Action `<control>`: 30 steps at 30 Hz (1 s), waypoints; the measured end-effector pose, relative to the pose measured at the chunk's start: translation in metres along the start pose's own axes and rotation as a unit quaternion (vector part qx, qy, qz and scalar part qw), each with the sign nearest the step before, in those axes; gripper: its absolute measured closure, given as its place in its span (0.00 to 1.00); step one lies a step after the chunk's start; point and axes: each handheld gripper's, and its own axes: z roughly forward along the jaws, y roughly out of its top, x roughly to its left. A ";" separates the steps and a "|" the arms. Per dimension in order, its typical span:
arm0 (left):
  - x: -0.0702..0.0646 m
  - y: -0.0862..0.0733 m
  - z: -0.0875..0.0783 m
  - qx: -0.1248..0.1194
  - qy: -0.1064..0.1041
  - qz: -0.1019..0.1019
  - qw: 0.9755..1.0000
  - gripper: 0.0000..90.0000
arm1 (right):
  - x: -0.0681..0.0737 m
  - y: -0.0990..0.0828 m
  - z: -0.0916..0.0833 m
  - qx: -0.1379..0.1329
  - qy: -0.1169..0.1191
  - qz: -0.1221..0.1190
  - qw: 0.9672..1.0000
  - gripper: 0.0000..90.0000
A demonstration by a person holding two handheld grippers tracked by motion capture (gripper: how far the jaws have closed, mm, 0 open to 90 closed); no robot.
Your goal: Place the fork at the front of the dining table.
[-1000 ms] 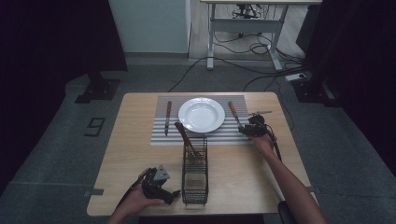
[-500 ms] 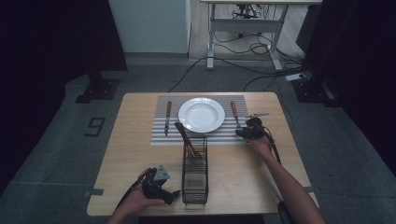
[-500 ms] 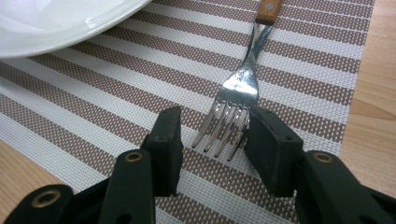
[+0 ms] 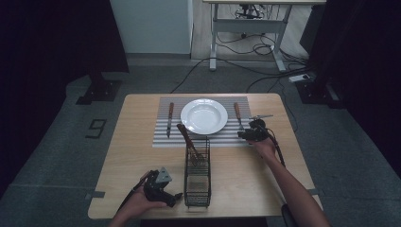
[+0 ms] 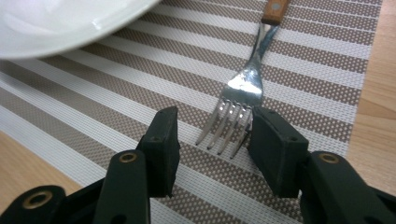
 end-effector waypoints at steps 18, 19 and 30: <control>0.000 0.000 0.000 0.000 0.000 0.000 1.000 0.00 | 0.005 0.001 -0.023 -0.056 0.009 0.011 0.998 0.47; 0.000 0.000 0.000 0.000 0.000 0.000 1.000 0.00 | 0.005 0.001 -0.023 -0.056 0.009 0.011 0.998 0.47; -0.001 0.000 0.000 0.000 0.000 0.001 1.000 0.00 | 0.028 -0.006 -0.066 -0.101 0.031 -0.001 0.994 0.44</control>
